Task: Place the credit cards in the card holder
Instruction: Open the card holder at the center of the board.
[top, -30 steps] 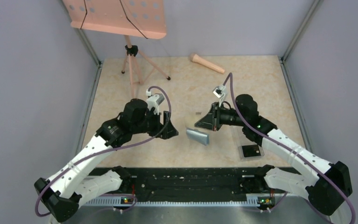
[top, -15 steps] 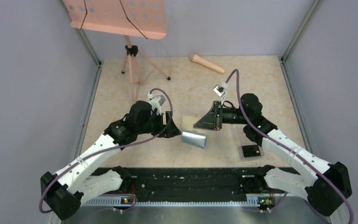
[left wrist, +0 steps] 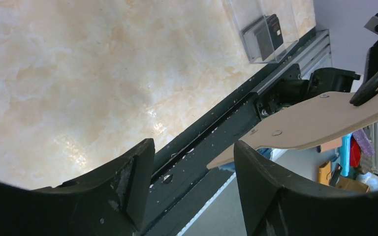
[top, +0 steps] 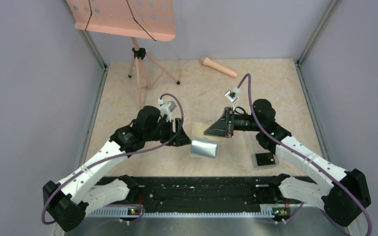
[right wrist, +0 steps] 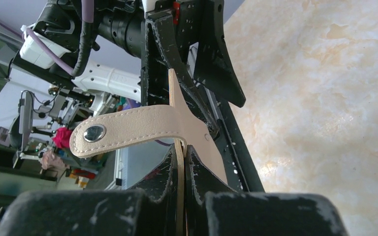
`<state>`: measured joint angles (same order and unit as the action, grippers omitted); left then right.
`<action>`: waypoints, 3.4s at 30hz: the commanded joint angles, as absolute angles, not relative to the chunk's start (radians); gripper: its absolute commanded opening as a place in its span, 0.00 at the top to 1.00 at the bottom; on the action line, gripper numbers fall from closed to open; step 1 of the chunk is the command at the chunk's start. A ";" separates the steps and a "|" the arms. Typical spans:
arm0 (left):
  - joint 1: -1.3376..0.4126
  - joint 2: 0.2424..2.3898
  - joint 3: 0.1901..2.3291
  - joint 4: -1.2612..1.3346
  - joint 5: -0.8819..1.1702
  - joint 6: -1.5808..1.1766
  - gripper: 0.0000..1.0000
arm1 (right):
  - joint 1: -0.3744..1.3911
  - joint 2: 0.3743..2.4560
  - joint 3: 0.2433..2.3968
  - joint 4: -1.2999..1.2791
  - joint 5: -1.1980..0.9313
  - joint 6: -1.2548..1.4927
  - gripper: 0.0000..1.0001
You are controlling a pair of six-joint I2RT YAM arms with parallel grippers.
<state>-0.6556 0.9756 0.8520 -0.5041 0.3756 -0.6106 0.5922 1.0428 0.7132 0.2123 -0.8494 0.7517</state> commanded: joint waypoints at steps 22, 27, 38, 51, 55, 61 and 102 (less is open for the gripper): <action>-0.695 1.032 0.966 -0.572 0.370 -0.572 0.43 | 0.586 1.047 0.706 0.208 -0.798 0.721 1.00; -0.709 1.030 0.965 -0.545 0.413 -0.571 0.44 | 0.586 1.049 0.700 0.208 -0.795 0.720 1.00; -0.712 0.998 0.946 -0.493 0.406 -0.573 0.43 | 0.586 1.053 0.697 0.225 -0.815 0.734 1.00; -0.711 0.986 0.828 -0.217 0.535 -0.644 0.36 | 0.586 1.021 0.643 0.361 -0.872 0.889 1.00; -0.709 0.981 0.789 -0.138 0.585 -0.674 0.36 | 0.586 1.017 0.618 0.446 -0.891 0.964 1.00; -0.708 0.960 0.727 -0.010 0.654 -0.722 0.37 | 0.586 1.021 0.600 0.538 -0.896 1.037 1.00; -0.670 1.106 0.788 -0.354 0.714 -0.759 1.00 | 0.671 1.028 0.823 -0.308 -0.525 0.373 0.09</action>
